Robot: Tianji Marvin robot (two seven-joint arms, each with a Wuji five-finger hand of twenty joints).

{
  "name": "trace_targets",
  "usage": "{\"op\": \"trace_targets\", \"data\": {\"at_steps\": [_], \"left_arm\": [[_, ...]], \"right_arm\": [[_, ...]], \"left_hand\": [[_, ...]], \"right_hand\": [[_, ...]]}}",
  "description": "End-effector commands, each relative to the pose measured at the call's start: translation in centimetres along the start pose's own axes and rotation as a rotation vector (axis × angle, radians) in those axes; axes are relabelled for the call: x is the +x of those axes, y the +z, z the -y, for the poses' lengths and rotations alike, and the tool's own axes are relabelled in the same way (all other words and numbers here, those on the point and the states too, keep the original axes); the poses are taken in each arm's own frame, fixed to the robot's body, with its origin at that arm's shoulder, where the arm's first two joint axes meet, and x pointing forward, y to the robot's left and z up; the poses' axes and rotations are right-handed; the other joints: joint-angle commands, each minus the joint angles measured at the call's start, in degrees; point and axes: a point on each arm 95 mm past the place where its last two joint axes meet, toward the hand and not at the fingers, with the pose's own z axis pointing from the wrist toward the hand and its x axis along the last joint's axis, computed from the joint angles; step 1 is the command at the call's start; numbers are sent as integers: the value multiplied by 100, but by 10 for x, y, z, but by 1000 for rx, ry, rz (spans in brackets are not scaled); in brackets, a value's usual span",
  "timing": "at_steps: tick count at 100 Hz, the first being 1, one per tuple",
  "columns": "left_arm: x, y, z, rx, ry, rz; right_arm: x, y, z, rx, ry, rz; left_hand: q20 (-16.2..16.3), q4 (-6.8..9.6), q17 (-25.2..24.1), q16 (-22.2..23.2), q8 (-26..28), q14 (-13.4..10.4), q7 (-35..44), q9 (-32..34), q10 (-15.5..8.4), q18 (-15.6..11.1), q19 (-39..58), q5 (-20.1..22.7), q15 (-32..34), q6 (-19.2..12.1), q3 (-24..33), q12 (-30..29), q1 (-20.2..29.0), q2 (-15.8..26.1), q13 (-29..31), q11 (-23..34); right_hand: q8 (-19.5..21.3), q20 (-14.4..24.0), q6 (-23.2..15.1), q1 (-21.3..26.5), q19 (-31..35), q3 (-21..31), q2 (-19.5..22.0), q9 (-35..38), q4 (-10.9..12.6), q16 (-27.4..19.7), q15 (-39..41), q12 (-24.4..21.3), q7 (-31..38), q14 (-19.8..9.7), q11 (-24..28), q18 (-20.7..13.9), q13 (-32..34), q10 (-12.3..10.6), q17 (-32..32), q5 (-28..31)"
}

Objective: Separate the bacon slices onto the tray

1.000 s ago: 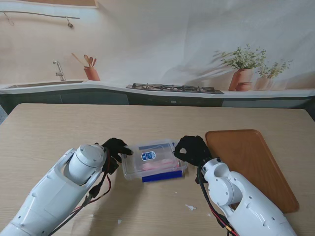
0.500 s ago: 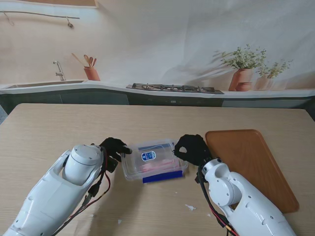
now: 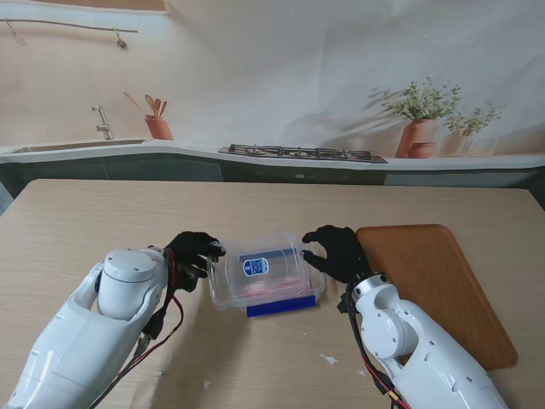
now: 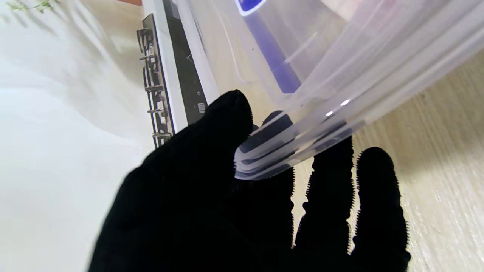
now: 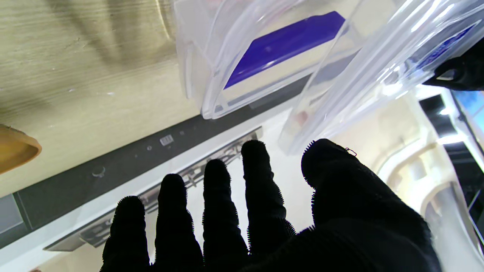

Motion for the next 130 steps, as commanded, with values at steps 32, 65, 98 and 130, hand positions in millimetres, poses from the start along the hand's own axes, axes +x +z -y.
{"op": "trace_targets", "data": {"at_steps": [32,65,98,130], "left_arm": [[7,-10,3,10,-239,-73],[15,-19,20,45,-353,-155],[8,-24,40,133,-462,-220],[-6,-33,78,288,-543,-286]], "right_arm": [[0,-4,1,-19,12,13],[0,-3,3,-13,20,22],[0,-5,3,-18,18,24],[0,-4,4,-8,15,25]], "left_hand": [[36,-50,601,405,316,96,695,-268,-151,353,-131,-391,-77,196,-116,349,823,655,254,193],[-260,8,977,268,250,36,717,-347,-132,387,-386,-427,-422,215,-197,327,939,664,523,211],[-405,38,1113,252,230,-46,740,-366,-170,291,-457,-434,-532,159,-250,336,963,662,592,210],[-489,50,1034,265,226,-93,763,-407,-203,184,-518,-471,-597,106,-317,358,982,703,526,207]], "right_hand": [[208,140,-28,29,-94,-366,325,-253,327,-18,-47,31,-104,-21,84,-139,-152,70,-151,-130],[255,152,-65,80,-95,-457,340,-272,345,-17,-29,24,-106,-37,98,-147,-166,71,-153,-114],[281,159,-108,117,-98,-484,350,-274,354,-17,-21,22,-107,-51,110,-144,-157,64,-153,-101],[294,161,-147,122,-101,-493,325,-267,357,-20,-23,16,-107,-61,105,-139,-138,51,-143,-87]]}}
